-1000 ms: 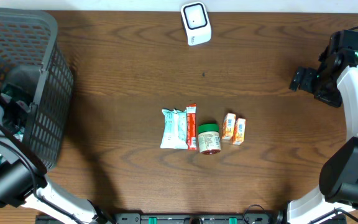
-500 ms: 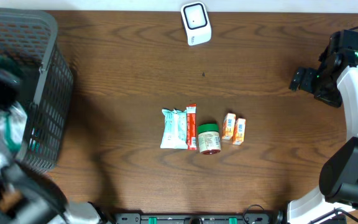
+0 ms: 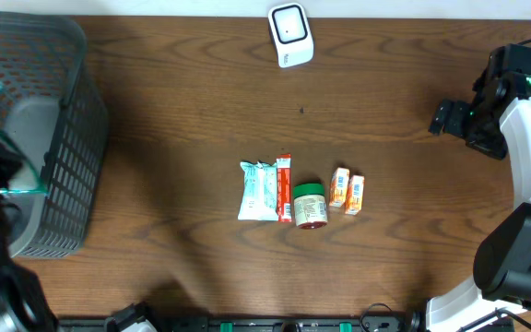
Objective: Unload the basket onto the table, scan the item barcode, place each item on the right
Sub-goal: 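Lift the glove pack out and carry it left of the green packet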
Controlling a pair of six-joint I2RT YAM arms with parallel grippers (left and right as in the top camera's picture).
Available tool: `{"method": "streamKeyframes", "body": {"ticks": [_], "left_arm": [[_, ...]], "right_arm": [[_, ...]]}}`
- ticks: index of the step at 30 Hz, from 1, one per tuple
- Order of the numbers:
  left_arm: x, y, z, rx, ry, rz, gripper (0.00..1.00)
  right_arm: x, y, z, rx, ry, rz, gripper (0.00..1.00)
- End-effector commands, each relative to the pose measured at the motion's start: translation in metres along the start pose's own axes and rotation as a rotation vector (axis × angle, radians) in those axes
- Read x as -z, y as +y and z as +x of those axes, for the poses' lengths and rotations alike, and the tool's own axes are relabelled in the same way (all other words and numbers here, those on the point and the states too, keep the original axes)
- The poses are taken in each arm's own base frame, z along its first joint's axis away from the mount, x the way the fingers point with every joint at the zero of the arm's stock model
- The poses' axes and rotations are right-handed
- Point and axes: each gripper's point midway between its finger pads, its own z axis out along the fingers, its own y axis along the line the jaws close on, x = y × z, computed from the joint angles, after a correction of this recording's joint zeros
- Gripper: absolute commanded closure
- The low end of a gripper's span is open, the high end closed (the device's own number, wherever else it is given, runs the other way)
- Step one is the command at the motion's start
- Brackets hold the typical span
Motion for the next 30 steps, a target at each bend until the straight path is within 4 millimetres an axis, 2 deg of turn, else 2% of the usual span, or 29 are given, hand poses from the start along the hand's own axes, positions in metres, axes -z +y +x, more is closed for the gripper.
{"method": "streamKeyframes", "body": {"ticks": [1,4,6,7,9,14,19,22,26,30], "left_arm": [[0.016,-0.024,0.012,-0.007,0.030,0.100,0.93],[0.027,-0.039,0.035,-0.011,0.118,0.163,0.93],[0.027,-0.047,0.063,-0.030,0.237,0.198,0.93],[0.027,-0.049,0.069,-0.035,0.261,0.203,0.93],[0.023,-0.056,0.101,-0.061,0.398,0.225,0.93],[0.011,-0.075,0.165,-0.127,0.629,0.265,0.93],[-0.013,-0.082,0.234,-0.158,0.825,0.165,0.93],[-0.025,-0.083,0.290,-0.122,0.977,0.052,0.93],[-0.038,-0.077,0.357,-0.119,1.136,-0.116,0.93],[-0.053,-0.065,0.414,-0.141,1.233,-0.255,0.93]], "right_arm": [[0.007,-0.001,-0.004,0.006,-0.024,0.004,0.01],[0.007,-0.001,-0.004,0.006,-0.024,0.004,0.01],[0.007,-0.001,-0.004,0.006,-0.024,0.004,0.01],[0.007,-0.001,-0.004,0.006,-0.024,0.004,0.01],[0.007,-0.001,-0.004,0.006,-0.024,0.004,0.01],[0.007,-0.001,-0.004,0.006,-0.024,0.004,0.01],[0.007,-0.001,-0.004,0.006,-0.024,0.004,0.01],[0.007,-0.001,-0.004,0.006,-0.024,0.004,0.01],[0.007,-0.001,-0.004,0.006,-0.024,0.004,0.01],[0.007,-0.001,-0.004,0.007,-0.024,0.004,0.01]]}}
